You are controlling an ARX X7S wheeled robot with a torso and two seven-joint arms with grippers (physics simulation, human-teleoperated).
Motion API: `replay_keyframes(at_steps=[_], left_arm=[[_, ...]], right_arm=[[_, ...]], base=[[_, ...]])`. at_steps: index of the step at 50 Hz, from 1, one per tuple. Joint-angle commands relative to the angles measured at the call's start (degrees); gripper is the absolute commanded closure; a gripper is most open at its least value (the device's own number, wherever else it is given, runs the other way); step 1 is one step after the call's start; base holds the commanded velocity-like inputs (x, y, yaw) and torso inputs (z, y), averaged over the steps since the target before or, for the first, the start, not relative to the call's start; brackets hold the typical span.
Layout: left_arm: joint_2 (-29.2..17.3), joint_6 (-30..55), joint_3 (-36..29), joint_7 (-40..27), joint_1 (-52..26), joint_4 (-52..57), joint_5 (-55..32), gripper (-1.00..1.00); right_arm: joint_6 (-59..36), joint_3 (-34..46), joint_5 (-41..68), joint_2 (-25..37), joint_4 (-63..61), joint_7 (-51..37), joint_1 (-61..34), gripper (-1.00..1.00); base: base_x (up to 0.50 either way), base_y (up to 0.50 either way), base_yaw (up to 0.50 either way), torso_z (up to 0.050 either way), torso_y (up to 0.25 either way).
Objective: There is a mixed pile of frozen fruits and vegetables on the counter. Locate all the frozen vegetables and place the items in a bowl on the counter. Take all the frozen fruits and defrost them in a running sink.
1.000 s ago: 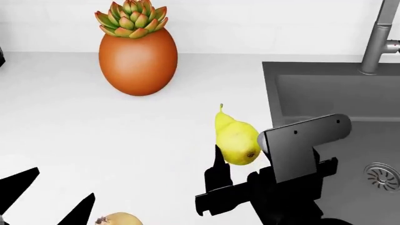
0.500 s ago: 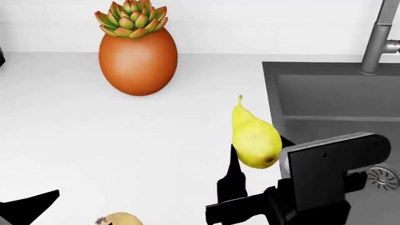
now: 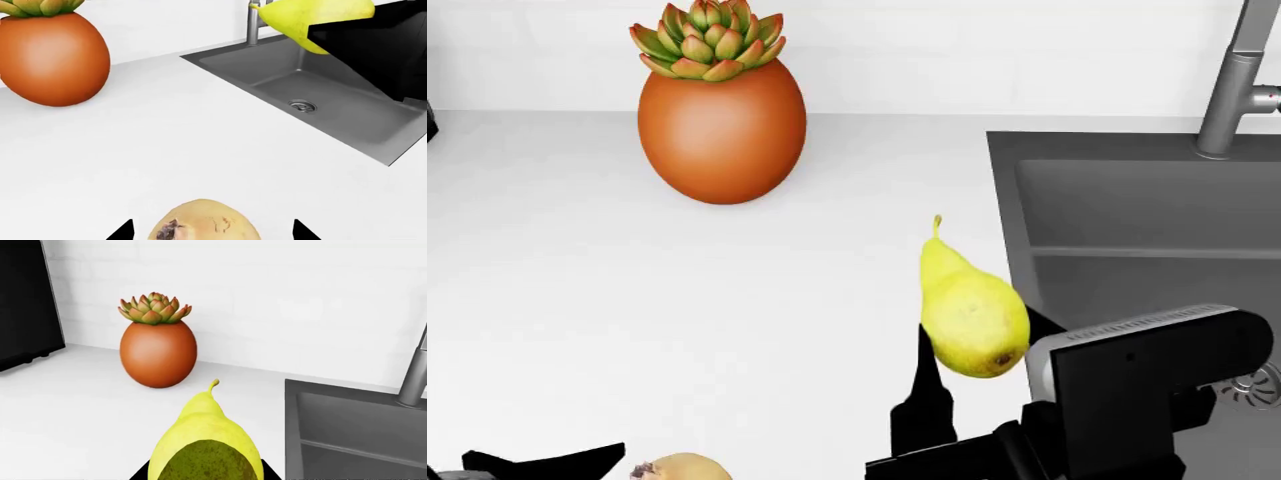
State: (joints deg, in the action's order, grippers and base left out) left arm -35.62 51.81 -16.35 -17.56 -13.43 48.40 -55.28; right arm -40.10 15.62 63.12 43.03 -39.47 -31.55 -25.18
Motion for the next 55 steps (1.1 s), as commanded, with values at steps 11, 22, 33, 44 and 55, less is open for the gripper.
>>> replay_keyframes(at_steps=[11, 22, 33, 44, 55], left_arm=[[4.02, -0.78, -6.10, 2.14, -2.92, -6.93, 5.39, -1.00], [3.96, -1.30, -9.19, 2.17, -3.15, -10.46, 9.94, -1.00], [4.43, -2.42, -10.27, 3.12, -2.71, -13.07, 10.89, -1.00], [4.28, -2.80, -11.13, 3.49, -2.29, -13.73, 11.36, -1.00], [3.40, 1.96, -4.44, -3.97, -4.78, -2.70, 3.08, 1.00]], right_arm=[[0.27, -0.54, -0.33, 0.25, -0.45, 1.19, 0.55, 1.00], [0.57, -0.38, -0.16, 0.36, -0.60, 1.70, 0.95, 1.00], [0.88, -0.36, -0.26, 0.51, -0.59, 1.94, 1.25, 1.00], [0.92, -0.52, -0.08, 0.79, -0.98, 1.59, 1.22, 1.00], [2.79, -2.34, -0.32, 1.08, -0.64, 1.09, 2.34, 1.00]], base=[[0.00, 0.00, 0.00, 0.000, 0.000], [0.00, 0.00, 0.00, 0.000, 0.001], [0.00, 0.00, 0.00, 0.000, 0.000], [0.00, 0.00, 0.00, 0.000, 0.000], [0.00, 0.00, 0.00, 0.000, 0.000]])
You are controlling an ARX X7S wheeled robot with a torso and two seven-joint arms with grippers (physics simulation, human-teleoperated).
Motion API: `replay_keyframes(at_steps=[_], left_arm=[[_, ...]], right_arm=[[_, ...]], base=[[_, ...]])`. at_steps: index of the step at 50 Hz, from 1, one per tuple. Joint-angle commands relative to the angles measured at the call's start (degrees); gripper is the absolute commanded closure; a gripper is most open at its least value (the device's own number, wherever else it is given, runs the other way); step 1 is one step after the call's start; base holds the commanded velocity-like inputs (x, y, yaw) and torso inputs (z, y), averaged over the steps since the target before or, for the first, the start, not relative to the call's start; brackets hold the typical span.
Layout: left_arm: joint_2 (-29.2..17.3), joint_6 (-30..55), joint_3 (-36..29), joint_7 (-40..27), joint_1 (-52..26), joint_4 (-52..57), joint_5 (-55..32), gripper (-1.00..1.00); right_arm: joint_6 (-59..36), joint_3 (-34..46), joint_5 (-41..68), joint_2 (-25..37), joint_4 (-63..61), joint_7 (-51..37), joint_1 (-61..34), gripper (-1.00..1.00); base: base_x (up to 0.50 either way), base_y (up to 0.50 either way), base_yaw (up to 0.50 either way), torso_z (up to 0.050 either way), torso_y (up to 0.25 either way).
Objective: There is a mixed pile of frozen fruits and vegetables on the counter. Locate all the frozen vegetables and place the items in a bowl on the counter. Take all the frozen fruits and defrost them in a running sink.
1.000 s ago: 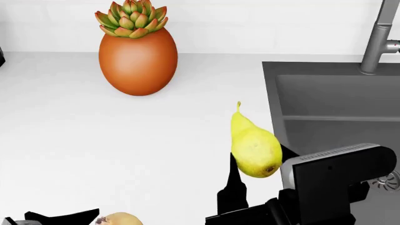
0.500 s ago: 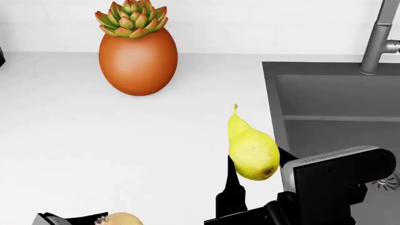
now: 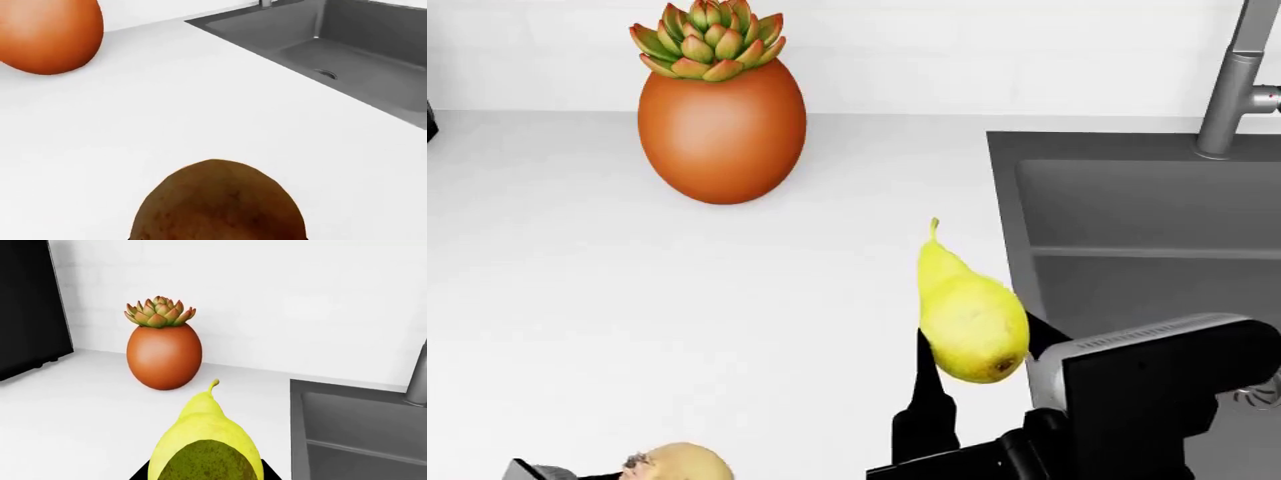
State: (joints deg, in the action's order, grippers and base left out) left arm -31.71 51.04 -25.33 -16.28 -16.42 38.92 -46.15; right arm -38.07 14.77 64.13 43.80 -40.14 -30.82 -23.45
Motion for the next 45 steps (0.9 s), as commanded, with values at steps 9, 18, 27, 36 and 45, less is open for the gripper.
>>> replay_keyframes(at_steps=[9, 18, 27, 36, 45], left_arm=[[-3.08, 4.43, 11.29, -9.98, -4.18, 10.73, -12.38, 1.00], [-6.18, 1.63, 18.01, -9.78, -2.83, 8.72, -15.28, 1.00], [-7.67, 0.62, 20.11, -9.64, -2.12, 8.34, -15.66, 1.00], [-7.13, 0.79, 19.21, -10.05, -2.67, 7.96, -15.37, 1.00], [-7.63, 0.15, 19.43, -9.74, -1.75, 8.09, -15.06, 1.00]], right_arm=[[1.34, -0.93, -2.90, -0.17, 1.89, 0.79, 1.39, 1.00], [0.84, -1.94, -2.68, 1.40, 0.73, -0.78, 1.47, 1.00], [0.76, -2.83, -2.05, 1.50, 1.06, -2.53, 1.47, 1.00], [2.57, -5.06, -2.12, 2.09, 0.19, -3.46, 2.67, 1.00], [3.15, -5.88, -1.91, 2.38, -0.10, -3.79, 2.93, 1.00]], base=[[0.00, 0.00, 0.00, 0.000, 0.000], [0.00, 0.00, 0.00, 0.002, 0.001], [0.00, 0.00, 0.00, 0.000, 0.000], [0.02, -0.44, 0.00, 0.000, 0.001], [0.00, -0.49, 0.00, 0.000, 0.000]])
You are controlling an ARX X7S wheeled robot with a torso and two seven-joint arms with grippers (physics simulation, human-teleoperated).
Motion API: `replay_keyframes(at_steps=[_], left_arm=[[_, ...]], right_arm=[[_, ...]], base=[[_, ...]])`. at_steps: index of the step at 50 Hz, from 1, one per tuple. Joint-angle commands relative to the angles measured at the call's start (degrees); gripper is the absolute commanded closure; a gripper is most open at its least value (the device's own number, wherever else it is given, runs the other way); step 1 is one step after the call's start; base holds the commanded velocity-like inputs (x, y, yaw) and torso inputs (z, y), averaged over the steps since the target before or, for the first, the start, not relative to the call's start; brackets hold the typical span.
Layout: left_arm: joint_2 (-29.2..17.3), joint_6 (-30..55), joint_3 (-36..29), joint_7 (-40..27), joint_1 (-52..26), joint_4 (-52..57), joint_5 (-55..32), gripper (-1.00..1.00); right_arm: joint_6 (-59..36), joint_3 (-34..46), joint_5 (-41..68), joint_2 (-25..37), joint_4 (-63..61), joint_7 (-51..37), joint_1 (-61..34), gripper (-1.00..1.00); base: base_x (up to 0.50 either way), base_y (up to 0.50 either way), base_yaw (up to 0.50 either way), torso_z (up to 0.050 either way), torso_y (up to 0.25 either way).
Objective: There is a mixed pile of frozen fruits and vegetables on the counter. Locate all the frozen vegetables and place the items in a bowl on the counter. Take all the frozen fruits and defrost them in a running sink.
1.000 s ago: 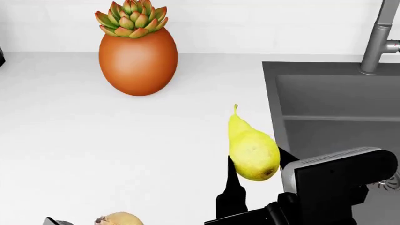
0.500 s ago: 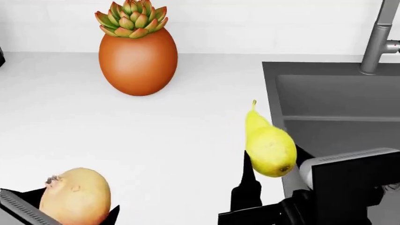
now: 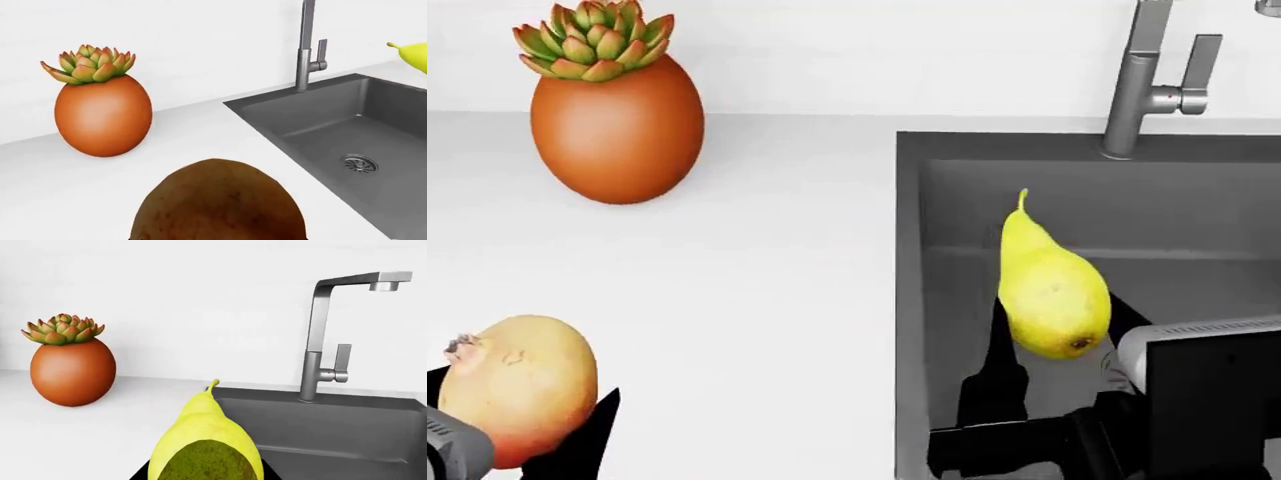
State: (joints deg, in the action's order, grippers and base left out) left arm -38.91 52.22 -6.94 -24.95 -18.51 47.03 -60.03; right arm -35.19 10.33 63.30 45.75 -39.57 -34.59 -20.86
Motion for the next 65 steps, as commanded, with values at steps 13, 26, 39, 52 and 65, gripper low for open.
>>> replay_keyframes(at_steps=[13, 26, 39, 52, 65], left_arm=[[-0.77, -1.50, 1.13, -0.95, 0.61, -0.35, -1.11, 1.00], [-0.78, -1.97, 1.12, -0.96, 0.79, -0.69, -1.17, 1.00], [-0.91, -2.18, 0.95, -1.09, 0.66, -1.03, -1.09, 1.00], [-0.83, -2.49, 0.51, -1.19, 0.65, -0.97, -0.81, 1.00], [-1.21, -2.86, 0.47, -1.03, 0.94, -0.96, -0.80, 1.00]], right_arm=[[0.51, -1.94, -0.88, 0.94, -0.24, -0.03, 0.84, 1.00], [-0.70, -0.19, -2.29, 1.08, 0.32, 0.09, 0.26, 1.00], [-0.77, 0.62, -3.10, 1.09, -0.33, 0.38, 0.10, 1.00], [-1.30, 1.87, -4.12, 0.95, -0.63, 0.53, -0.61, 1.00], [-1.90, 3.05, -4.77, 0.67, -0.42, 0.58, -1.04, 1.00]], base=[[0.00, -0.46, 0.00, 0.000, 0.001], [0.00, -0.46, 0.00, 0.000, 0.000], [0.02, -0.45, 0.00, 0.001, 0.001], [0.32, -0.10, 0.00, 0.000, 0.001], [0.38, -0.03, 0.00, 0.000, 0.002]])
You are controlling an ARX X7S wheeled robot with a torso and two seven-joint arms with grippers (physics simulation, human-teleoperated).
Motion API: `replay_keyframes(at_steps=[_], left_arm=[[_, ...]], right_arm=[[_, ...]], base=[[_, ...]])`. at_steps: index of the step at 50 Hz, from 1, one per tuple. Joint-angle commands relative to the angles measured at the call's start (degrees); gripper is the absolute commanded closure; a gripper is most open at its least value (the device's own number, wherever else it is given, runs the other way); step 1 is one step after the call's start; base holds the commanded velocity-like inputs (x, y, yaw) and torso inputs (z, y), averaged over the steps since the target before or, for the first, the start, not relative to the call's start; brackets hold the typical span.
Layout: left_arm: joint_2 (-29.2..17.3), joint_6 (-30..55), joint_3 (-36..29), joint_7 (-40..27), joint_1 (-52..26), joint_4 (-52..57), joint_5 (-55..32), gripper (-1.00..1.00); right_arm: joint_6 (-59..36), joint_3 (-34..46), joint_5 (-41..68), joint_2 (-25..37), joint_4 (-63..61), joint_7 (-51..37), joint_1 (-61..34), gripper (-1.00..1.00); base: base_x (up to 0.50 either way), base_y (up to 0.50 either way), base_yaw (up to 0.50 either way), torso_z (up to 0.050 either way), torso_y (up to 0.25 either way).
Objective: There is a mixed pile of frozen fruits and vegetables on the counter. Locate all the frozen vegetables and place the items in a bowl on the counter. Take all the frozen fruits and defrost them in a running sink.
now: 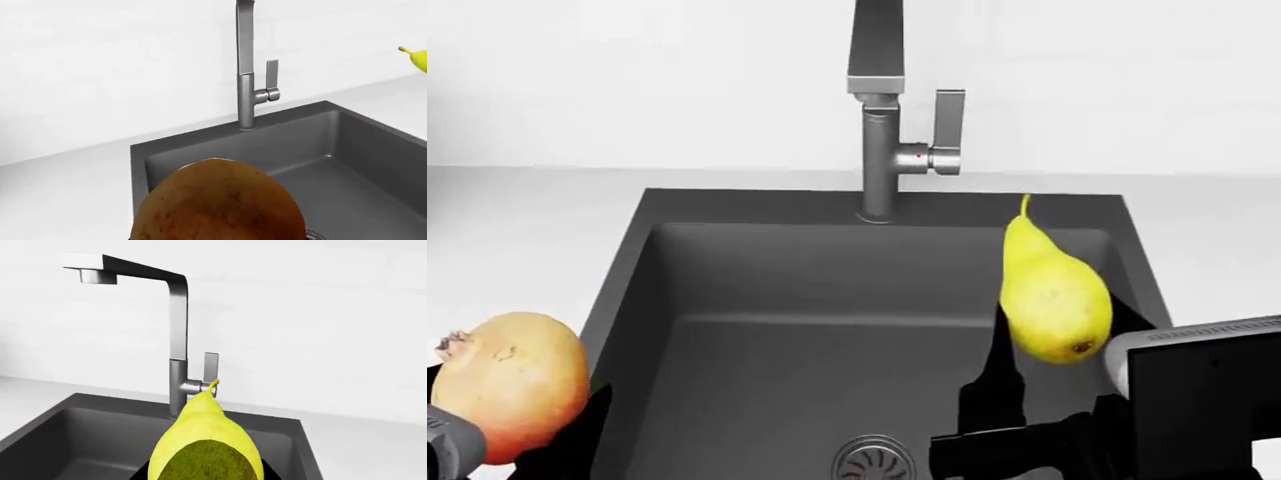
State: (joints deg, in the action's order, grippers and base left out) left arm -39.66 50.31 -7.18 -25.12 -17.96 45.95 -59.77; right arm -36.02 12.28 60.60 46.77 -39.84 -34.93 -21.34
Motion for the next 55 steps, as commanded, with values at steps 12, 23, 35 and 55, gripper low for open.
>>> replay_keyframes(at_steps=[12, 23, 35, 55], left_arm=[[-0.79, -0.83, 1.09, -1.72, 0.30, 0.84, -2.29, 1.00], [-0.65, -0.85, 0.48, -1.83, 0.01, 0.69, -1.93, 1.00], [-1.94, -1.81, 1.96, -1.50, 1.27, 1.13, -2.65, 1.00], [-2.11, -2.24, 1.83, -1.59, 1.16, 0.74, -2.60, 1.00]], right_arm=[[-4.74, 9.65, -4.32, -6.34, 8.10, 6.47, -5.54, 1.00], [-5.39, 18.43, -9.14, -16.29, 28.48, 17.82, -13.98, 1.00], [-1.11, 23.72, -14.72, -26.36, 53.39, 28.13, -20.95, 1.00], [11.94, 29.96, -22.95, -39.31, 86.49, 41.01, -25.27, 1.00]], base=[[0.09, 0.00, 0.00, 0.000, 0.001], [0.00, 0.00, 0.00, 0.001, 0.000], [0.00, 0.00, 0.00, 0.000, 0.001], [0.00, 0.00, 0.00, 0.000, 0.001]])
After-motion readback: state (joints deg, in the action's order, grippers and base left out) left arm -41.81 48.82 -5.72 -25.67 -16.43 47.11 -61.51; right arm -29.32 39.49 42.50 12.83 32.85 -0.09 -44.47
